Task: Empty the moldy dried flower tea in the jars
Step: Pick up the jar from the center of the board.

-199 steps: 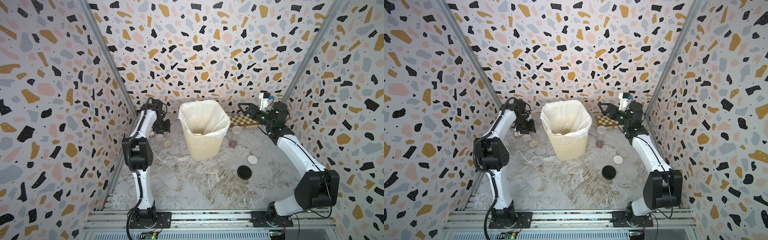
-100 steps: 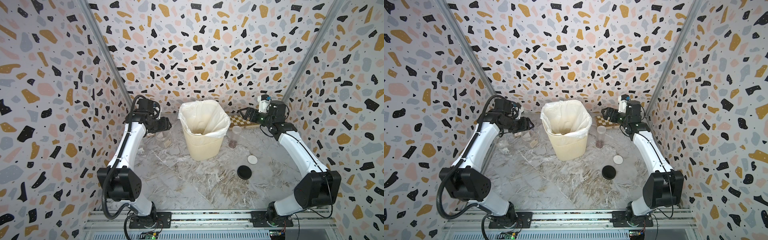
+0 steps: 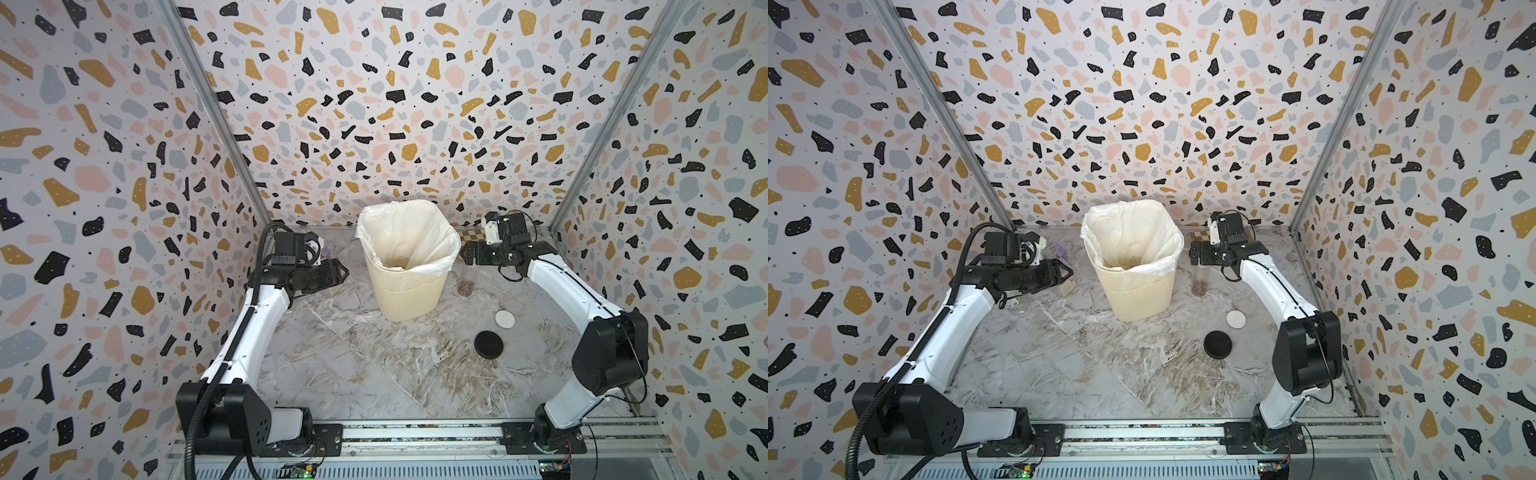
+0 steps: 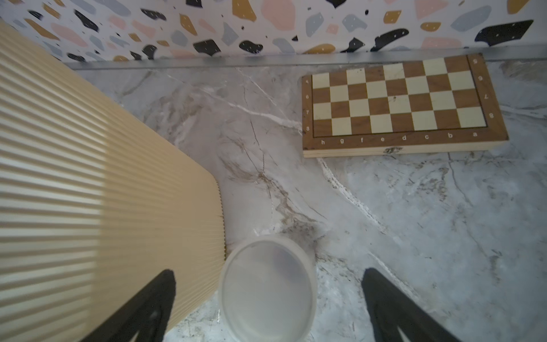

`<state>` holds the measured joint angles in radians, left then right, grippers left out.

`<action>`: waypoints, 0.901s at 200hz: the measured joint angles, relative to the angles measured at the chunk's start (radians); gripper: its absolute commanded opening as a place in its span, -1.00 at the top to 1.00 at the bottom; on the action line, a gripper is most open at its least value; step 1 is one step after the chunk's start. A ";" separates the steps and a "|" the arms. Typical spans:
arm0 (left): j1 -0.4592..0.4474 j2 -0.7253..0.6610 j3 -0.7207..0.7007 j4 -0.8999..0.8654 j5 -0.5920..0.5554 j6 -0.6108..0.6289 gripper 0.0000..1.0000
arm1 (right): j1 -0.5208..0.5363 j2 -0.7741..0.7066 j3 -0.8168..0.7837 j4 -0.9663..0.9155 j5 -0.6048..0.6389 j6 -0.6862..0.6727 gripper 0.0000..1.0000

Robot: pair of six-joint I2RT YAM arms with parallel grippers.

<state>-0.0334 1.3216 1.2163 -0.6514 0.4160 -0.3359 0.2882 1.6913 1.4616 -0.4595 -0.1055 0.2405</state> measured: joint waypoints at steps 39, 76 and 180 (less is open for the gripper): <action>0.000 -0.003 -0.024 0.037 0.021 -0.019 -0.33 | 0.026 0.060 0.019 -0.013 0.067 -0.011 -0.90; 0.000 -0.003 -0.043 0.056 0.029 -0.025 -0.32 | 0.038 0.089 0.047 -0.027 0.083 -0.018 -0.69; 0.000 0.000 -0.052 0.072 0.035 -0.027 -0.31 | 0.040 0.092 0.056 -0.045 0.118 -0.013 -0.20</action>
<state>-0.0334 1.3212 1.1641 -0.5797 0.4515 -0.3634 0.3279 1.7832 1.5177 -0.5041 0.0124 0.2272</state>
